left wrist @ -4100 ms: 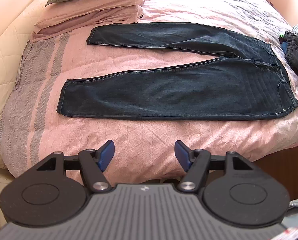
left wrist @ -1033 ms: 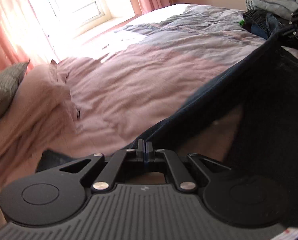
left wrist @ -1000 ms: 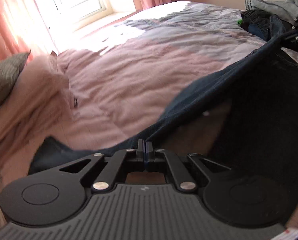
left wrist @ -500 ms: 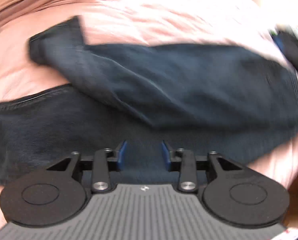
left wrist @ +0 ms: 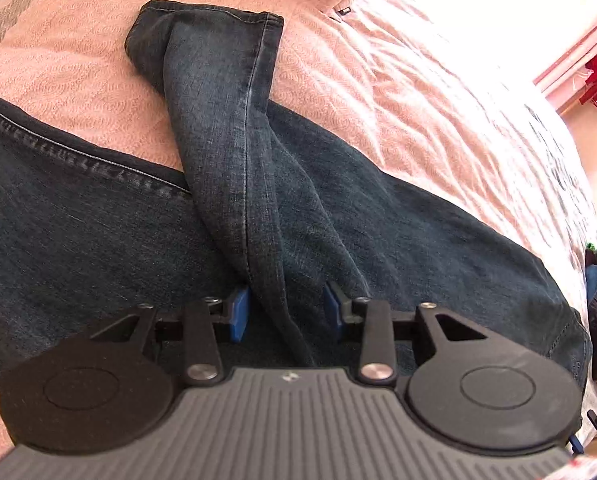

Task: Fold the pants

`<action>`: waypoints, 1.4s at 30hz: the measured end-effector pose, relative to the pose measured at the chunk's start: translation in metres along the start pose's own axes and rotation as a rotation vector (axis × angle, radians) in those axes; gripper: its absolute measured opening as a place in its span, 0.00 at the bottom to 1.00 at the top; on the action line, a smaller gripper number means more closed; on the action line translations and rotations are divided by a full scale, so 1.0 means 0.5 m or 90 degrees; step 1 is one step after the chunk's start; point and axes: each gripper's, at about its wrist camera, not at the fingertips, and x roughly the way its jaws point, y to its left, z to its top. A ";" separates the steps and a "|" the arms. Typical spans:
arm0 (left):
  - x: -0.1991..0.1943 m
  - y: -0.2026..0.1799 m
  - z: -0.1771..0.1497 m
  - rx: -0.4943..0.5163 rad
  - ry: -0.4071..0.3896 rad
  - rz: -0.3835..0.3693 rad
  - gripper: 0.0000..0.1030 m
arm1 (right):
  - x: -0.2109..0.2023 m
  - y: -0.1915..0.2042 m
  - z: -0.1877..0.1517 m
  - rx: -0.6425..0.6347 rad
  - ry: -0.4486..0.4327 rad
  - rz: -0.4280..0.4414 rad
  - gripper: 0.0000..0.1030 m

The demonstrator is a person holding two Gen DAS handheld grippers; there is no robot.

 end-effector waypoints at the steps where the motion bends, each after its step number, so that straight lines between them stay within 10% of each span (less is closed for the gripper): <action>1: 0.006 0.001 0.001 -0.001 -0.001 0.006 0.26 | 0.007 0.000 0.001 0.002 0.008 0.002 0.32; 2: 0.008 -0.001 0.000 0.001 -0.007 0.012 0.08 | 0.006 -0.007 0.006 -0.001 0.011 0.005 0.03; 11: -0.152 -0.041 -0.050 0.093 -0.146 0.020 0.00 | -0.094 0.070 0.079 -0.153 -0.046 0.096 0.02; 17: -0.105 -0.005 -0.194 0.089 -0.064 0.097 0.01 | -0.035 -0.005 0.068 -0.137 0.036 -0.015 0.02; 22: -0.143 -0.013 -0.214 0.098 -0.116 0.089 0.01 | -0.102 -0.005 0.056 -0.152 -0.027 0.056 0.02; 29: -0.107 -0.023 -0.223 0.130 -0.036 0.154 0.14 | -0.013 -0.058 0.035 -0.114 0.048 -0.060 0.02; 32: -0.134 -0.032 -0.217 0.180 -0.017 0.179 0.35 | -0.015 -0.047 0.038 -0.121 0.057 -0.075 0.07; 42: -0.097 -0.095 -0.039 0.288 -0.081 0.231 0.48 | -0.034 -0.019 0.073 -0.085 0.005 -0.146 0.42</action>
